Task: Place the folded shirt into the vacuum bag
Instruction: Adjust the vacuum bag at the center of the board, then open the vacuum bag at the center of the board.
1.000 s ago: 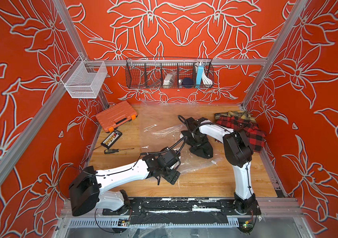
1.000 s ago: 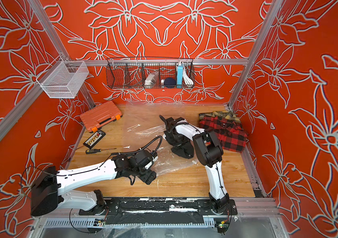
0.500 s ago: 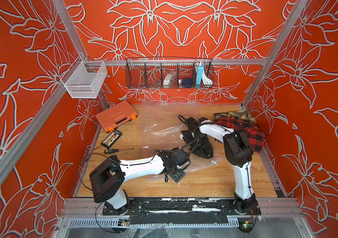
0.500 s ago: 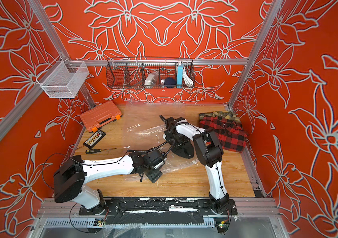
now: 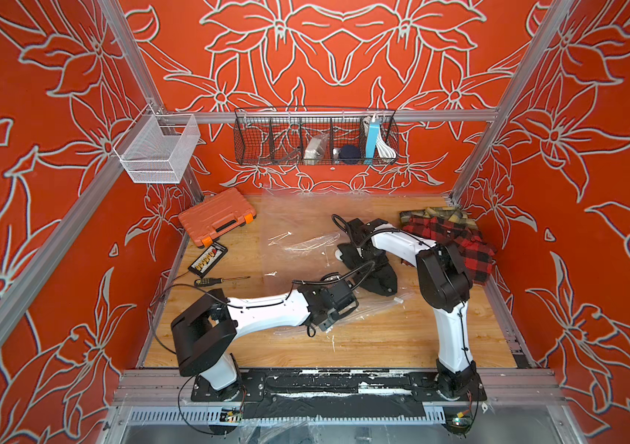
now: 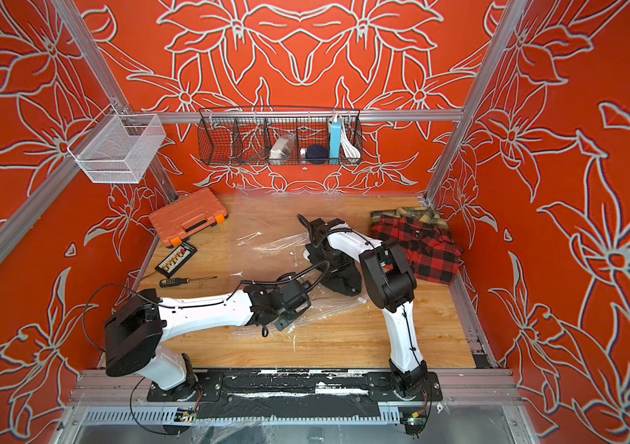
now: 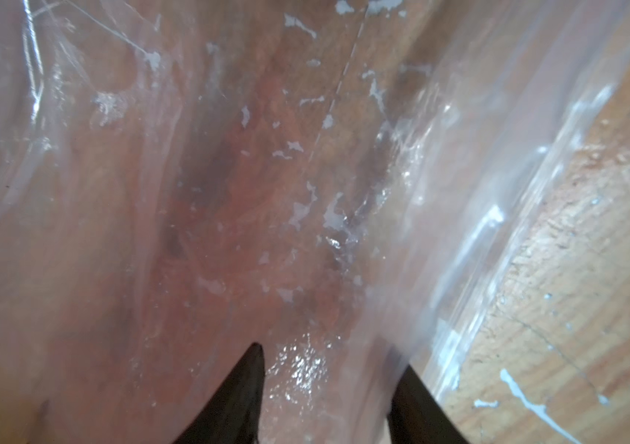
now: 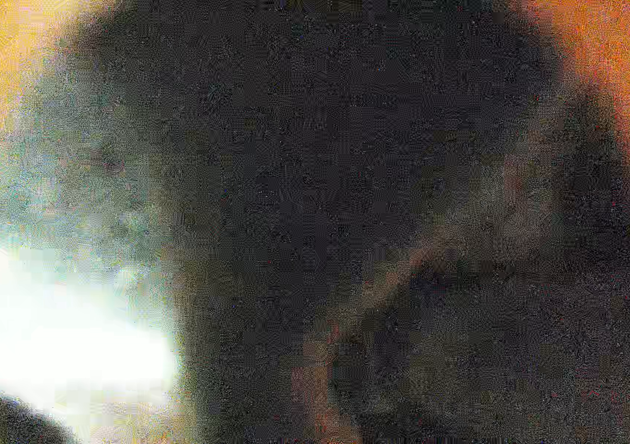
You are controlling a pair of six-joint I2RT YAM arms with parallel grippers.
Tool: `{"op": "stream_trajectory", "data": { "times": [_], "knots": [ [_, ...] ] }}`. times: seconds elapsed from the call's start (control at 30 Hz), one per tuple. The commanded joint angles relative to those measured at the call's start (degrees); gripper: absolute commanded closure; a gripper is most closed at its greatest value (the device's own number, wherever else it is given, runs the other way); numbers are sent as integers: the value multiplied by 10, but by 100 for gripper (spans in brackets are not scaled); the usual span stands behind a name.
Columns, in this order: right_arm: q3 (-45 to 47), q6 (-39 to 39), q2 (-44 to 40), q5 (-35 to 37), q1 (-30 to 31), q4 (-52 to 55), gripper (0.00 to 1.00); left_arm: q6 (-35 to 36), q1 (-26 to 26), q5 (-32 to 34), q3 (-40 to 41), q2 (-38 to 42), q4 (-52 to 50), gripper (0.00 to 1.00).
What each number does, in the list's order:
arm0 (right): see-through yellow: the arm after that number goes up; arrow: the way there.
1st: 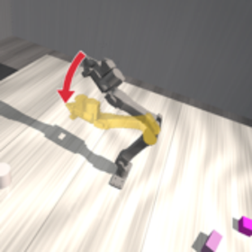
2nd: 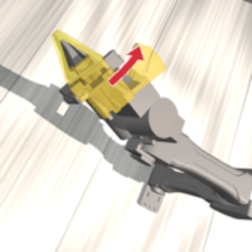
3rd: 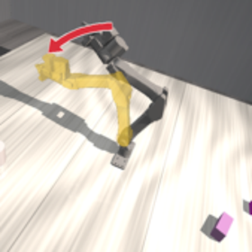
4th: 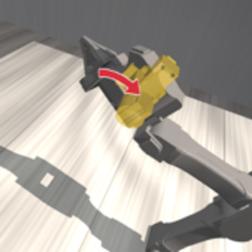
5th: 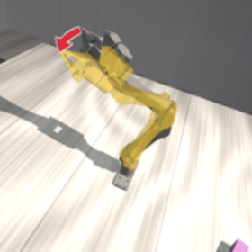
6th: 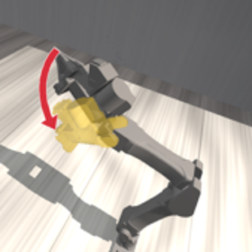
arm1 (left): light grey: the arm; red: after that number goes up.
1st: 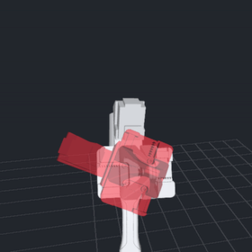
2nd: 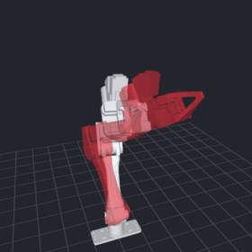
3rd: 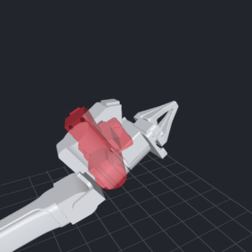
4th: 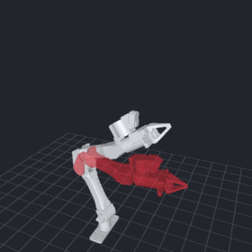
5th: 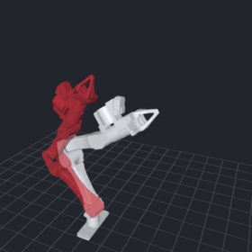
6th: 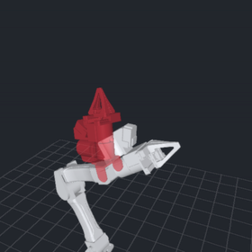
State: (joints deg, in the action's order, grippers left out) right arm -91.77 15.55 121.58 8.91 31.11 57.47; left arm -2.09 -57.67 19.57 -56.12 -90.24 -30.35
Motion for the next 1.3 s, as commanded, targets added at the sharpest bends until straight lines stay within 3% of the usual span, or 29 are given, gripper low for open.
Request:
{"op": "stream_trajectory", "data": {
  "times": [0.0,0.2,0.5,0.73,0.93,1.1,1.27],
  "knots": [
    [16,-10,56,20,-11,-27,100,-15,6,6,12,8,-11,56],
    [4,-7,15,10,-11,-11,100,-32,6,-42,4,-15,-17,75],
    [76,22,-205,-87,-12,-10,100,-34,15,-104,-7,2,9,100],
    [148,43,-394,-155,-12,23,100,-68,67,-169,-24,32,14,100],
    [238,89,-545,-263,4,49,100,-103,97,-219,-57,44,19,100],
    [277,164,-617,-280,97,38,100,-131,103,-224,-104,22,3,100],
    [318,235,-630,-285,209,-68,100,-151,112,-231,-146,19,-4,100]
  ]
}}
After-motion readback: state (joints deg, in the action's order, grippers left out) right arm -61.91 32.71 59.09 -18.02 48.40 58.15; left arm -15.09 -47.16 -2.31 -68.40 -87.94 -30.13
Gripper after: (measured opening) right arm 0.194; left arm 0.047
